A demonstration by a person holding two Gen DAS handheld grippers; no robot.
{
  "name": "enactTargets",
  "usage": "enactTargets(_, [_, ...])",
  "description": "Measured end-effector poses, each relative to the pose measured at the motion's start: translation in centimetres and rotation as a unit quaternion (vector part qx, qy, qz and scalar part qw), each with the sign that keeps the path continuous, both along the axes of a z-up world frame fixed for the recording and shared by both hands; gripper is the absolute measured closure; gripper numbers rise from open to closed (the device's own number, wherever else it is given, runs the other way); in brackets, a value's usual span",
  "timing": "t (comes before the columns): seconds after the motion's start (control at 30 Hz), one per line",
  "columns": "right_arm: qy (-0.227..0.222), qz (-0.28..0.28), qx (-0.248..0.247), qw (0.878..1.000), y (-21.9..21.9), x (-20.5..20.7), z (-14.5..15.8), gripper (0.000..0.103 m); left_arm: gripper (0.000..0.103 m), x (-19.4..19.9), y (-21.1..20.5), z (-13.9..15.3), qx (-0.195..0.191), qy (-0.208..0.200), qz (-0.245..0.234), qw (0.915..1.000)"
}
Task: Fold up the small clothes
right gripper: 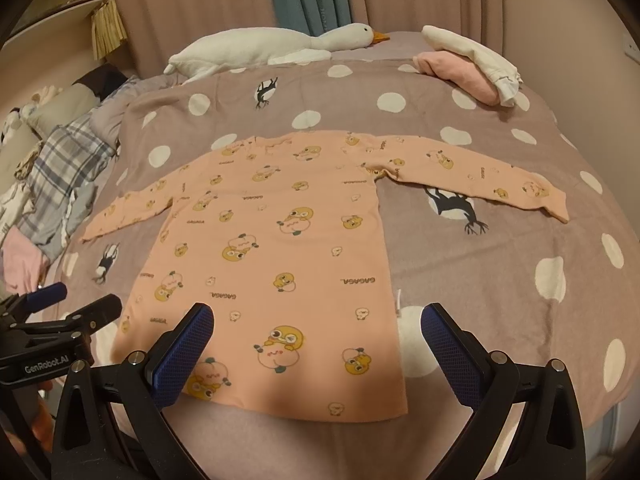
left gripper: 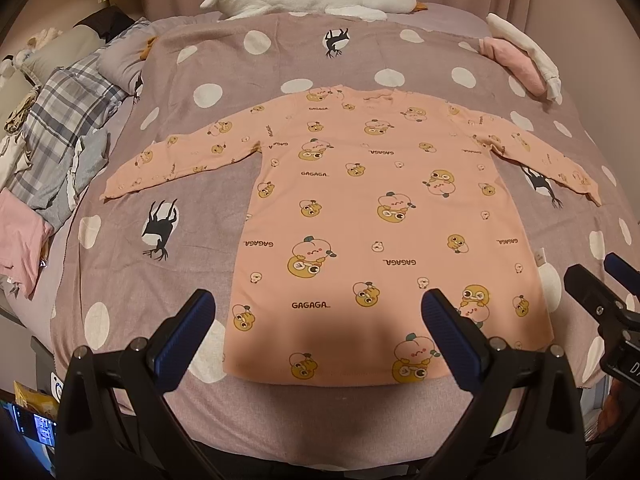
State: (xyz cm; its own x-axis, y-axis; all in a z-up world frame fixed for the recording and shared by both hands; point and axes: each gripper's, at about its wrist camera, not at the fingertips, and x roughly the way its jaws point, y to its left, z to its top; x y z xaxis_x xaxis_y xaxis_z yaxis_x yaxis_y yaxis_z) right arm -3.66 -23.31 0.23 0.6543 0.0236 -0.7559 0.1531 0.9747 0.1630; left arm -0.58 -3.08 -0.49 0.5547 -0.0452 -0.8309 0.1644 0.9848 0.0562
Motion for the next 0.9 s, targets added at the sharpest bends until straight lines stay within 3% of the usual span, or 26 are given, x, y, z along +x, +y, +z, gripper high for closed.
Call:
enactTargets(0.73, [0.001, 0.0, 0.001, 1.0, -0.1, 0.1, -0.2, 0.001, 0.0, 0.4, -0.6, -0.4, 0.003, 0.002, -0.009, 1.0])
enactTargets(0.9, [-0.004, -0.002, 0.013, 1.0, -0.9, 0.2, -0.4, 0.001, 0.0, 1.5, -0.7, -2.0, -0.015, 0.032, -0.005, 0.9994])
